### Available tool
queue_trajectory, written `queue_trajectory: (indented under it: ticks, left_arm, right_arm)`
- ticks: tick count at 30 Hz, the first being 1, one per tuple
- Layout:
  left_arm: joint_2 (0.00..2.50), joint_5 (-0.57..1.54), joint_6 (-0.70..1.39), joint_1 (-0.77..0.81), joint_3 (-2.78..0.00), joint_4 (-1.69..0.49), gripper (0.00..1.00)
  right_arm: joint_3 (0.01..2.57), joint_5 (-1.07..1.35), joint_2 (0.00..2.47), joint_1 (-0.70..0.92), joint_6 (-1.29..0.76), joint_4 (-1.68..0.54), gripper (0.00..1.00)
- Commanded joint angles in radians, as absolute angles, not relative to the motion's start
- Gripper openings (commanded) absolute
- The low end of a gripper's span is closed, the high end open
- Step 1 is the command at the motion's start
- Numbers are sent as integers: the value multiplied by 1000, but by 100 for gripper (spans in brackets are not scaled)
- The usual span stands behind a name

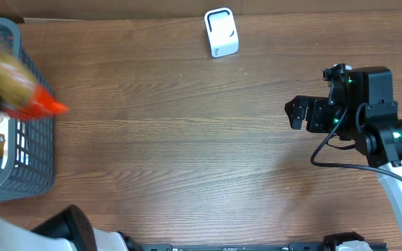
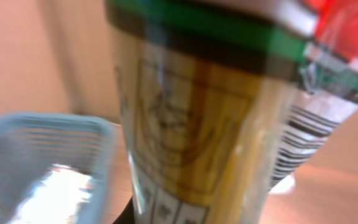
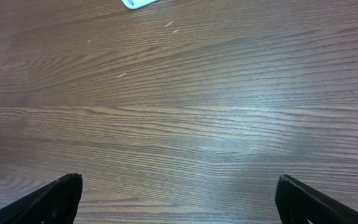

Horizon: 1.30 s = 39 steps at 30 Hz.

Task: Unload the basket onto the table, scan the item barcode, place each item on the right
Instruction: 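Lay the spaghetti package on the table center and release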

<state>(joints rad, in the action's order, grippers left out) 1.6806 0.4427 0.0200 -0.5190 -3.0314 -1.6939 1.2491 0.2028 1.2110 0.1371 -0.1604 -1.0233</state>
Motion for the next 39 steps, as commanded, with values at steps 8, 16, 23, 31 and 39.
queue_trajectory:
  ticks: [8, 16, 23, 31, 39]
  left_arm:
    - [1830, 221, 233, -57, -2587, -1684, 4]
    - [1933, 165, 388, 211, -2090, -1489, 4]
    - [1942, 134, 525, 315, -1732, -1238, 4]
    - [1942, 123, 567, 324, -1445, -871, 4]
    - [1916, 286, 387, 302, -1526, -836, 100]
  right_arm:
    - [1271, 203, 1207, 133, -155, -1032, 100]
    - [1271, 203, 1207, 133, -155, -1031, 100]
    - [1271, 203, 1207, 133, -156, -1042, 100]
    - [1270, 203, 1213, 133, -155, -1042, 100]
    - [1270, 202, 1240, 133, -155, -1045, 100]
